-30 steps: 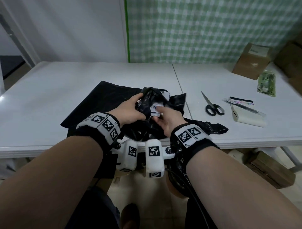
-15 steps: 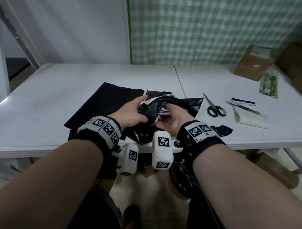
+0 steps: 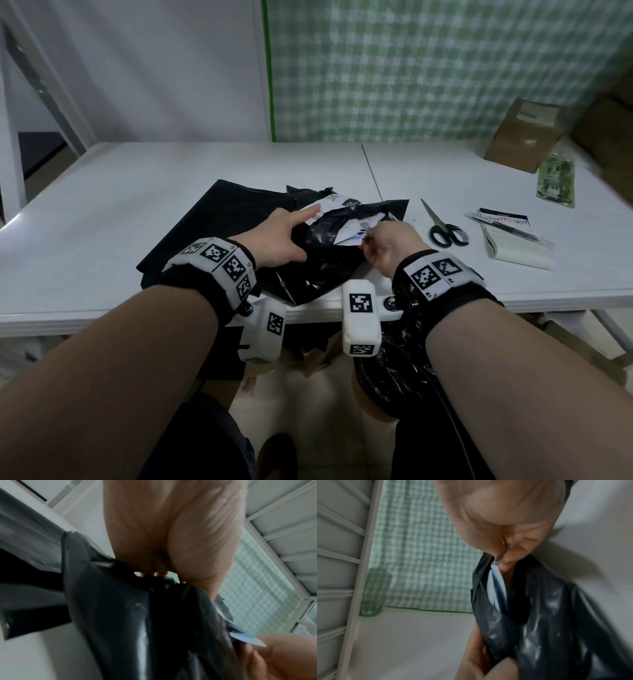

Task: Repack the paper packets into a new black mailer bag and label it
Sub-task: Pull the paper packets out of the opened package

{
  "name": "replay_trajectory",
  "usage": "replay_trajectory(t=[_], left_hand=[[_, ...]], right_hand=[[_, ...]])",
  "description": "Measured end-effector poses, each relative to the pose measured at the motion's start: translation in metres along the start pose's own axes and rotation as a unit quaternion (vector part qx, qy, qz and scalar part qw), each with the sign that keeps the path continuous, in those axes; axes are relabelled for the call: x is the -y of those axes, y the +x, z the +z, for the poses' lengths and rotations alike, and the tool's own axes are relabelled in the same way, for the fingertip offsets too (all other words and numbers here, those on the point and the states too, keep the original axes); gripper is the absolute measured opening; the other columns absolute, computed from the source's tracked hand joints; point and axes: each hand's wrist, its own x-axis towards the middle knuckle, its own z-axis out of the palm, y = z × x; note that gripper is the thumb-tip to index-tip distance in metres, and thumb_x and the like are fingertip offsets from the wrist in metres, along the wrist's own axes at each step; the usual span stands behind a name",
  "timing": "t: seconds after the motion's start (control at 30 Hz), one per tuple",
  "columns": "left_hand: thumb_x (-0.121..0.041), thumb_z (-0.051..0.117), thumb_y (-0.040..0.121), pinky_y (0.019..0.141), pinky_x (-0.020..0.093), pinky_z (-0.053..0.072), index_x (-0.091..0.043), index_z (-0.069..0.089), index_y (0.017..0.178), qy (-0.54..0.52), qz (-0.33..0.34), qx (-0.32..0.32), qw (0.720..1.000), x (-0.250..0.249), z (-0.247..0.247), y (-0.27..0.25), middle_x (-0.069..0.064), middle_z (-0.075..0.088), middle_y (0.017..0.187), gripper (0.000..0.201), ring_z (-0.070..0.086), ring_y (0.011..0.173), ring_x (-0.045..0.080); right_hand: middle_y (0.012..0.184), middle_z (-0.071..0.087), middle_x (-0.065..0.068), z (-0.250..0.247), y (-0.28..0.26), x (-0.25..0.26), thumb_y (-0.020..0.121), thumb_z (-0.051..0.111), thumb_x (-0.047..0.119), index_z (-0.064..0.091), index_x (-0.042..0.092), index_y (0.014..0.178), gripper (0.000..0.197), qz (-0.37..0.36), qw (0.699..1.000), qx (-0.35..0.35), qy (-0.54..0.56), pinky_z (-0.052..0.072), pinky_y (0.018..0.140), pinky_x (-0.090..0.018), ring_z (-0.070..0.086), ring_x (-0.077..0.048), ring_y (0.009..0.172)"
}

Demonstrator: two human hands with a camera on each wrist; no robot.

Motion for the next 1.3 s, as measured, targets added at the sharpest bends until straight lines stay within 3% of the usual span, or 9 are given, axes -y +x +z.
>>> replay_trajectory(t=[0.13, 0.23, 0.3, 0.43, 0.6, 0.77, 0.9, 1.17, 1.3], left_hand=[[0.001, 0.058, 0.08, 0.076, 0.012, 0.04, -0.03, 0.027, 0.147, 0.004, 0.001, -0.001, 1.0, -0.006, 0.001, -0.004, 0.006, 0.042, 0.138, 0.08, 0.054, 0.106, 0.017], [0.003, 0.055, 0.081, 0.048, 0.011, 0.041, -0.033, 0.027, 0.146, -0.016, -0.008, 0.031, 0.999, -0.009, 0.006, -0.005, 0.018, 0.059, 0.119, 0.079, 0.054, 0.055, 0.007], [0.004, 0.055, 0.08, 0.05, 0.017, 0.048, -0.036, 0.029, 0.145, -0.02, -0.004, 0.039, 0.999, -0.01, 0.006, -0.006, 0.015, 0.054, 0.129, 0.08, 0.057, 0.057, 0.013], [0.008, 0.053, 0.079, 0.085, 0.042, 0.055, -0.037, 0.036, 0.141, -0.037, 0.007, 0.04, 0.998, -0.015, 0.005, -0.01, -0.001, 0.048, 0.135, 0.078, 0.065, 0.101, 0.034], [0.003, 0.06, 0.075, 0.098, 0.029, 0.046, -0.026, 0.032, 0.145, 0.013, 0.012, 0.007, 1.0, -0.014, 0.0, -0.003, 0.006, 0.053, 0.132, 0.081, 0.056, 0.114, 0.022], [-0.034, 0.062, 0.06, 0.107, 0.046, 0.036, -0.029, 0.019, 0.145, 0.149, -0.062, -0.04, 0.986, -0.001, -0.005, 0.008, 0.005, 0.038, 0.144, 0.096, 0.039, 0.13, 0.033], [-0.032, 0.062, 0.073, 0.106, 0.047, 0.034, -0.015, 0.021, 0.142, 0.16, -0.127, -0.103, 0.974, 0.003, 0.002, 0.02, 0.012, 0.043, 0.138, 0.083, 0.041, 0.126, 0.039], [-0.022, 0.06, 0.084, 0.104, 0.04, 0.034, 0.002, 0.027, 0.139, 0.108, -0.219, -0.196, 0.95, -0.002, 0.009, 0.034, 0.022, 0.04, 0.14, 0.068, 0.041, 0.128, 0.038], [-0.04, 0.062, 0.079, 0.112, 0.042, 0.024, -0.025, 0.025, 0.145, 0.062, -0.211, -0.121, 0.968, -0.016, 0.003, 0.025, 0.016, 0.006, 0.156, 0.077, 0.021, 0.14, 0.039]], right_hand=[[0.077, 0.058, -0.009, -0.006, -0.004, 0.002, 0.098, 0.044, 0.009, 0.052, 0.004, 0.084, 0.017, 0.008, 0.999, 0.048, -0.005, 0.053, 0.043, -0.022, 0.057, -0.018, 0.065], [0.111, 0.067, -0.013, -0.006, -0.004, -0.004, 0.097, 0.046, 0.016, 0.058, 0.005, 0.116, 0.025, 0.033, 0.994, 0.101, -0.023, 0.059, 0.069, -0.037, 0.067, -0.027, 0.09], [0.113, 0.066, -0.012, -0.006, -0.005, -0.007, 0.098, 0.046, 0.021, 0.057, 0.008, 0.12, 0.028, 0.035, 0.993, 0.106, -0.023, 0.057, 0.061, -0.036, 0.066, -0.026, 0.084], [0.103, 0.062, -0.013, -0.006, 0.001, -0.015, 0.098, 0.045, 0.013, 0.054, 0.008, 0.116, 0.02, -0.022, 0.998, 0.065, 0.0, 0.055, 0.056, -0.027, 0.06, -0.02, 0.077], [0.069, 0.048, -0.005, -0.012, 0.008, -0.002, 0.094, 0.049, 0.003, 0.052, 0.009, 0.091, 0.008, -0.096, 0.995, -0.033, 0.017, 0.04, 0.033, -0.013, 0.046, -0.011, 0.052], [0.061, 0.054, -0.004, -0.031, 0.01, 0.022, 0.093, 0.047, -0.001, 0.051, 0.011, 0.07, 0.026, -0.097, 0.995, 0.022, 0.025, 0.032, 0.031, -0.011, 0.047, -0.009, 0.045], [0.039, 0.054, 0.006, -0.043, -0.004, 0.03, 0.094, 0.049, 0.003, 0.053, 0.014, 0.075, 0.022, -0.084, 0.993, 0.082, 0.018, 0.026, 0.028, -0.009, 0.041, 0.0, 0.027], [0.052, 0.061, 0.003, -0.067, -0.025, 0.038, 0.093, 0.053, 0.007, 0.057, 0.012, 0.077, 0.017, -0.103, 0.977, 0.153, 0.105, 0.027, 0.029, -0.008, 0.042, -0.001, 0.03], [0.068, 0.061, -0.001, -0.076, -0.023, 0.041, 0.093, 0.053, 0.009, 0.045, 0.016, 0.07, 0.026, -0.136, 0.97, 0.134, 0.149, 0.028, 0.03, -0.01, 0.051, -0.003, 0.036]])
